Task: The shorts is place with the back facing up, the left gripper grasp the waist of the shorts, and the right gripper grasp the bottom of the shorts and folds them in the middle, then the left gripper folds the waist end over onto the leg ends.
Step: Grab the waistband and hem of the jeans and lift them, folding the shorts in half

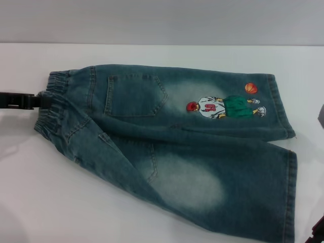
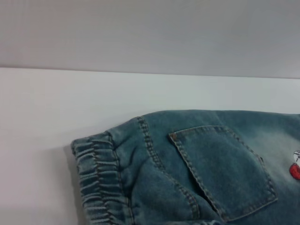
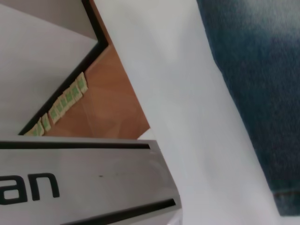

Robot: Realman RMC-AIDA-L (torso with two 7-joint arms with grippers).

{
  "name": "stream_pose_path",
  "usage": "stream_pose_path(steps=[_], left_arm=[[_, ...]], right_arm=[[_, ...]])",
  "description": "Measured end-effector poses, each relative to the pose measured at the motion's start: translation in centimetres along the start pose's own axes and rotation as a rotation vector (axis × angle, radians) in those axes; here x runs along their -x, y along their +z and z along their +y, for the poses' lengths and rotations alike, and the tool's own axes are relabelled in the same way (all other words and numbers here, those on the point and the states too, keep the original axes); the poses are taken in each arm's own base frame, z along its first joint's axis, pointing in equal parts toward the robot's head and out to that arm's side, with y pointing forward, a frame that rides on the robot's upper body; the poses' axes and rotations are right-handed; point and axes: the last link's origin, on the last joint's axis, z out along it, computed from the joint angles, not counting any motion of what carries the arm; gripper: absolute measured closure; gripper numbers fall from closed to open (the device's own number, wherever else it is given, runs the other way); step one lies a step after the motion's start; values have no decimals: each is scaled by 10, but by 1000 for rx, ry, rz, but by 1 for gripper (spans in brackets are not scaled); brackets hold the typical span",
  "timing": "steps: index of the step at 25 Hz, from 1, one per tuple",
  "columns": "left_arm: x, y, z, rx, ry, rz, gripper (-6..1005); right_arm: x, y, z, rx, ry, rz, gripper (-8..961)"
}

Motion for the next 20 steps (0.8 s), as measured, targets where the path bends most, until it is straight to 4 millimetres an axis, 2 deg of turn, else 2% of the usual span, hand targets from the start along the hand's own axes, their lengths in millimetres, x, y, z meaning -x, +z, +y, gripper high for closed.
stream_pose_path(steps=[20], left_arm=[[0, 1, -1, -8, -1, 3, 955]], right_arm=[[-1, 3, -10, -55, 27, 23, 148]])
